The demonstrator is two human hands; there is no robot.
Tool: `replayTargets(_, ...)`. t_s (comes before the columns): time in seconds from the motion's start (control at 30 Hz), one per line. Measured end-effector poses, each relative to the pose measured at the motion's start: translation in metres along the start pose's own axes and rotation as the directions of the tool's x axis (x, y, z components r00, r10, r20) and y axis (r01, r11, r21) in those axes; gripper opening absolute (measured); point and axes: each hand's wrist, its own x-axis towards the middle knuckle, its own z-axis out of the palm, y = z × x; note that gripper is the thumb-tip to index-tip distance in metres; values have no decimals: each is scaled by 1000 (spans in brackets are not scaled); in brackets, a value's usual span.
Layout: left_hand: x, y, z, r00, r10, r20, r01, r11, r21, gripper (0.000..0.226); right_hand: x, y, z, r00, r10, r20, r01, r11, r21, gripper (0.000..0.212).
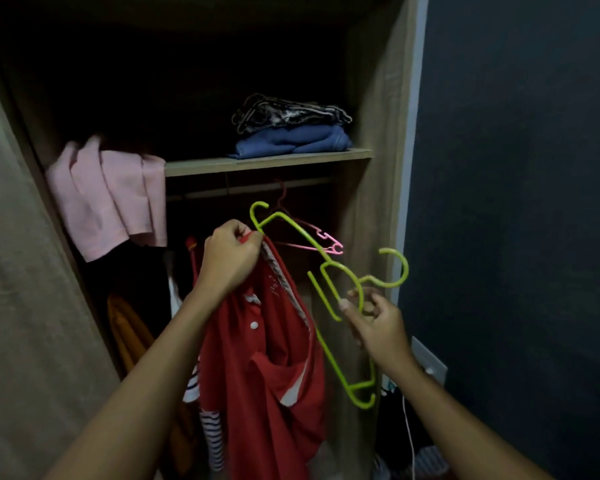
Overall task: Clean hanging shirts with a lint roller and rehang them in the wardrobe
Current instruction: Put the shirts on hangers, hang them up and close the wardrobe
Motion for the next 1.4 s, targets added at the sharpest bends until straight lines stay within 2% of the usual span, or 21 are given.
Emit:
replayTargets(0.1,-7,21,4,1000,-2,0,2,1000,1,17,-2,-24,-10,999,-20,26,18,998,59,8)
replayTargets(0.33,-20,70,9,1000,-24,-1,24,1000,-2,14,-3,-71,-56,999,44,2,-43,959,280,28)
replayTargets(0.47,-35,99,14,1000,-19,-4,20,999,28,14,-12,-89,-86,995,76,-59,-42,895,444,33)
replayTargets(0.67,-59,140,34,986,-53,160,33,991,127,18,-32,-144,-103,991,-79,-105,127,781,611,34)
replayTargets(0.73,-67,156,36,972,-34,233,14,996,88,20,-34,-155,-101,982,-144,-123,190,772,606,35)
replayTargets(0.9,-77,194,12,893,-27,449,113,980,-165,25,-33,-153,-103,925,-319,-207,377,838,395,29)
replayTargets(1.0,-73,210,-15,863,33,505,146,940,-310,15,-24,-137,-111,907,-401,-129,420,837,350,18)
replayTargets(1.07,-70,219,-32,858,81,507,130,921,-368,18,-18,-125,-119,902,-429,-50,423,852,308,15)
replayTargets(1.13,-64,218,-52,862,132,489,-1,966,-259,24,-12,-118,-135,881,-471,47,445,858,259,11)
replayTargets(1.17,-60,215,-62,868,167,467,-131,985,-110,27,-7,-115,-144,864,-494,98,468,860,202,9)
replayTargets(1.23,-52,205,-76,875,200,441,-332,911,246,33,8,-114,-165,854,-473,217,478,878,32,16)
replayTargets(1.3,-47,191,-80,914,181,363,-355,789,502,31,21,-118,-183,844,-409,347,483,861,-160,22)
replayTargets(1.4,-48,171,-77,941,184,283,-330,683,651,17,29,-134,-198,784,-326,529,590,659,-467,27)
